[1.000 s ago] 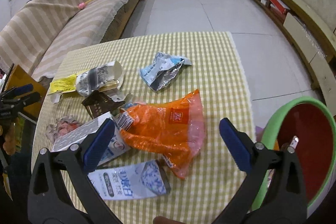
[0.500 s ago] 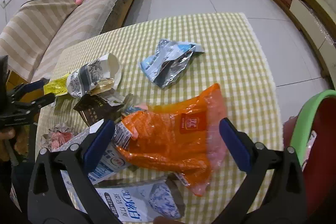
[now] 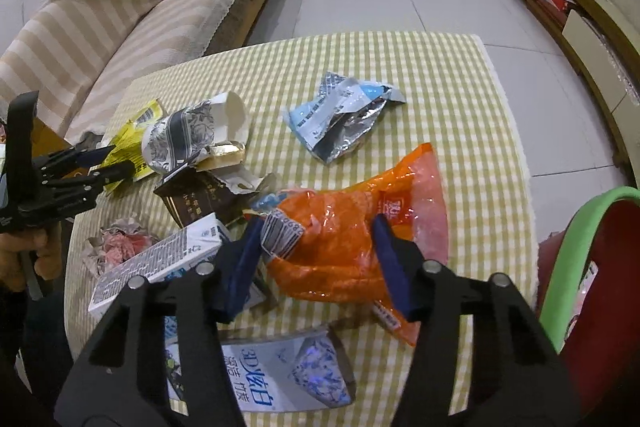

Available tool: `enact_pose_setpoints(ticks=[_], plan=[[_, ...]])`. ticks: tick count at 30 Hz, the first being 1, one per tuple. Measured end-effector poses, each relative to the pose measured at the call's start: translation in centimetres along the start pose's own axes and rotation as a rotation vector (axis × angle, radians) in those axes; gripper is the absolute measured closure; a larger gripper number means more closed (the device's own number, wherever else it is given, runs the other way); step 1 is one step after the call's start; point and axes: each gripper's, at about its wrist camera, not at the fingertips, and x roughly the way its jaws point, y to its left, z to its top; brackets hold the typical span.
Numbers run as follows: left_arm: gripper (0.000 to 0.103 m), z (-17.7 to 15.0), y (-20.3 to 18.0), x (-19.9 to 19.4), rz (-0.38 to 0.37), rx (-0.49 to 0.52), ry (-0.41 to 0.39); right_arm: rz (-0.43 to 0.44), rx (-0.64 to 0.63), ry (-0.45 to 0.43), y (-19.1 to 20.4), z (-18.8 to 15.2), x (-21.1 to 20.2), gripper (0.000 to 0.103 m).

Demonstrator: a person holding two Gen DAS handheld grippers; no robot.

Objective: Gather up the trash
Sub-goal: 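Grasp the yellow packet with the left gripper while the right gripper grasps the orange bag, then lift the yellow packet with the left gripper while the right gripper carries the orange bag over the bin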

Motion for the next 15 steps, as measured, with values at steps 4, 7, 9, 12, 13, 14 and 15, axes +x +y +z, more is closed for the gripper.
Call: enact_pose_setpoints(ticks=[4, 7, 9, 12, 13, 14, 15], plan=[[0.057, -0.2, 0.3, -1.5, -0.003, -0.034, -0.029, 0.001, 0.015, -0.009, -0.7, -0.2, -0.8, 0.051], [0.056, -0.5, 0.4, -2.9, -0.015, -0.061, -0.059, 0.006, 0.027, -0.025, -1.2, -0.1, -1.8, 0.051], [0.057, -0.4, 0.6, -3.9, -0.025, -0.078, -0.078, 0.014, 0.034, -0.043, -1.4, 0.1, -2.7, 0.051], [0.069, -0.5, 0.3, -5.2, -0.033, -0.091, -0.103, 0.025, 0.036, -0.072, -1.2, 0.4, -4.2, 0.051], [0.080, -0.2, 0.1, -5.4, -0.035, -0.093, -0.105, 0.030, 0.034, -0.082, -1.1, 0.5, -4.7, 0.051], [0.081, -0.3, 0.1, -5.9, -0.025, -0.100, -0.108, 0.034, 0.031, -0.090, -1.0, 0.6, -5.1, 0.051], [0.081, -0.3, 0.1, -6.4, -0.031, -0.113, -0.114, 0.037, 0.027, -0.102, -0.7, 0.7, -5.7, 0.051]])
